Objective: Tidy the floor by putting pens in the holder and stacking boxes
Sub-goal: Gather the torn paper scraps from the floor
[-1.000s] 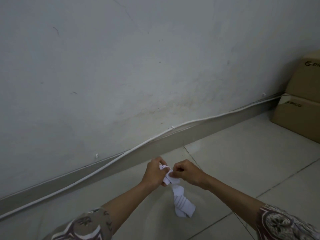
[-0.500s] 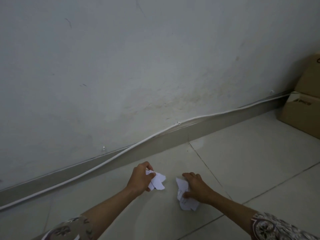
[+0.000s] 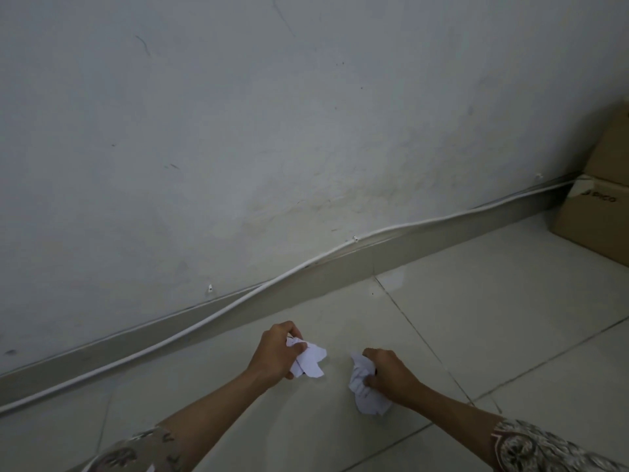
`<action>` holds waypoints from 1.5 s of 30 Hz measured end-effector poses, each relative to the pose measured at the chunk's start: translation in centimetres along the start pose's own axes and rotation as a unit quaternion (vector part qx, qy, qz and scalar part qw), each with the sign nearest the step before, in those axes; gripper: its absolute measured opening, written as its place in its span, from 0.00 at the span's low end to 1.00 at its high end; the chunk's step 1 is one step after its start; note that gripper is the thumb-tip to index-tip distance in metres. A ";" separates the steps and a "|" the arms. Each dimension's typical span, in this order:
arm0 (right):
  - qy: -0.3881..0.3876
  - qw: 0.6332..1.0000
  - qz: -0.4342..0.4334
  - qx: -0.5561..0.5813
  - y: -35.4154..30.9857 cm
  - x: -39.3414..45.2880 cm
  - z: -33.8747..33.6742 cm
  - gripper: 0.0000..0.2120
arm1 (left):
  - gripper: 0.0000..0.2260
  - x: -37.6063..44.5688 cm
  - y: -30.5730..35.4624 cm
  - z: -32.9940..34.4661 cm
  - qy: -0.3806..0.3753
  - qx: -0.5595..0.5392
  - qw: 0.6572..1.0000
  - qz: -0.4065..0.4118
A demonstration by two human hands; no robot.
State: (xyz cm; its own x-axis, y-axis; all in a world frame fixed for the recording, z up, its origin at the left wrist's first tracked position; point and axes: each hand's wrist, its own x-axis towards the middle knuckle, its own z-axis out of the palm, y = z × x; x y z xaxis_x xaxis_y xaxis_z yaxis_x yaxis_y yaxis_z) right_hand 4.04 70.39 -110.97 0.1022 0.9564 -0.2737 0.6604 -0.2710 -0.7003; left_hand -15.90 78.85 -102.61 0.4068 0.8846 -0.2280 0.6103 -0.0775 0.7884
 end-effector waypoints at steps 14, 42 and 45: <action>0.150 0.978 -0.025 0.146 -2.1 -4.0 -11.6 0.09 | 0.11 2.3 7.0 2.2 0.006 -0.003 0.995 0.098; 0.593 0.774 0.187 0.125 6.5 -45.1 -26.4 0.17 | 0.12 -13.6 37.0 30.6 -0.260 -0.210 0.892 0.306; 0.624 0.740 0.226 0.104 6.7 -50.8 -24.7 0.20 | 0.10 -17.8 37.9 33.5 -0.300 -0.231 0.879 0.288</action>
State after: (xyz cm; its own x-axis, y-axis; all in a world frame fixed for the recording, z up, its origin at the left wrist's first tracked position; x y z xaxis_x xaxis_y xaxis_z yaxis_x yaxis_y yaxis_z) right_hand 21.66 22.65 -85.41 0.9718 0.0830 0.2209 0.2332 -0.4800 -0.8457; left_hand 22.72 44.79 -87.84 0.9285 0.3462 0.1345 -0.0997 -0.1166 0.9882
